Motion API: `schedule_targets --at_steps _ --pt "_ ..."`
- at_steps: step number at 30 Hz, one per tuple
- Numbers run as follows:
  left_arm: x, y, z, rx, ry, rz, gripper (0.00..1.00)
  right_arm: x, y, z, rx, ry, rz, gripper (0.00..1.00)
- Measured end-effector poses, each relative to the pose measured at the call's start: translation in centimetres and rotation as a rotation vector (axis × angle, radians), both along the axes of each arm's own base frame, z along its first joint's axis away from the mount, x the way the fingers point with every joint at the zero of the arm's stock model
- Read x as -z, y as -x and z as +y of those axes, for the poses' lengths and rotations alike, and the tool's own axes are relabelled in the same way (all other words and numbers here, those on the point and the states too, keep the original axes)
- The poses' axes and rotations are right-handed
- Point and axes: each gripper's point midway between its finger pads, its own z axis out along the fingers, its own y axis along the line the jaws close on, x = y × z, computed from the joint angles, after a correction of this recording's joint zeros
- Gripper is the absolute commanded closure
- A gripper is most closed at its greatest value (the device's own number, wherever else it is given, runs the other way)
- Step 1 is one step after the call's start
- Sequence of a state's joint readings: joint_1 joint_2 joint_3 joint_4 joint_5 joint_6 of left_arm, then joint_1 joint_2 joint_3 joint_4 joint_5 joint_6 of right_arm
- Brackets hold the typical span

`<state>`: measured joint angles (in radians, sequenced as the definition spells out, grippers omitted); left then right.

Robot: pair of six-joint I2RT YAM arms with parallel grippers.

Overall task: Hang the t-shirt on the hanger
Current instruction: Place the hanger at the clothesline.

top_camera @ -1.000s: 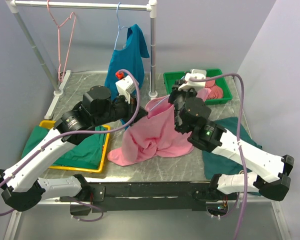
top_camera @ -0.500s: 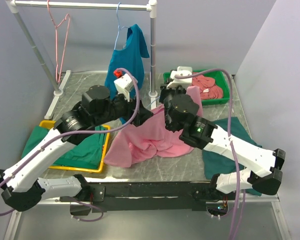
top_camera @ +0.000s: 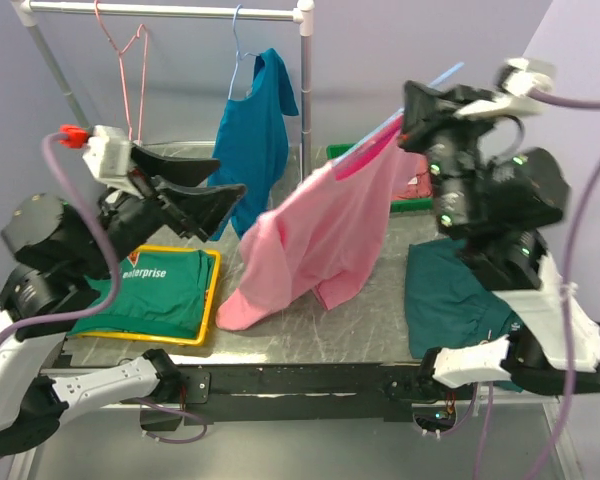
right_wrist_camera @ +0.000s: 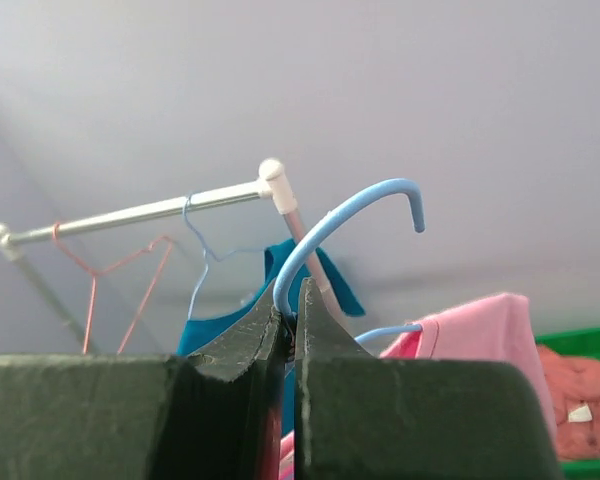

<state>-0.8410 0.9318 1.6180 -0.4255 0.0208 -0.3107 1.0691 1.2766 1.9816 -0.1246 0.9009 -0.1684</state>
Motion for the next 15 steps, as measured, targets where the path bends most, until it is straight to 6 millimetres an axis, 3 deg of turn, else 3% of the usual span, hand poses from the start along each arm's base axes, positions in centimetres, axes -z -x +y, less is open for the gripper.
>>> schedule_targets --at_steps 3,5,7,9,12,15 --pt "-0.5 0.5 0.6 0.000 0.012 -0.014 0.21 1.7 0.5 -0.3 -0.031 0.000 0.016 1.00" --pt "0.5 0.4 0.4 0.003 -0.013 0.004 0.22 4.3 0.4 0.3 -0.047 0.027 0.052 1.00" --pt "2.7 0.1 -0.1 0.010 -0.069 0.044 0.23 8.2 -0.4 2.2 -0.067 0.077 0.111 1.00" --pt "5.7 -0.2 -0.9 0.025 -0.141 0.102 0.22 11.9 -1.1 3.9 -0.080 0.131 0.172 1.00" --pt "10.7 -0.2 -1.8 0.061 -0.242 0.194 0.23 19.0 -2.6 7.3 -0.092 0.260 0.295 1.00" --pt "16.4 -0.2 -2.6 0.092 -0.342 0.303 0.25 23.7 -3.3 9.1 -0.093 0.336 0.379 1.00"
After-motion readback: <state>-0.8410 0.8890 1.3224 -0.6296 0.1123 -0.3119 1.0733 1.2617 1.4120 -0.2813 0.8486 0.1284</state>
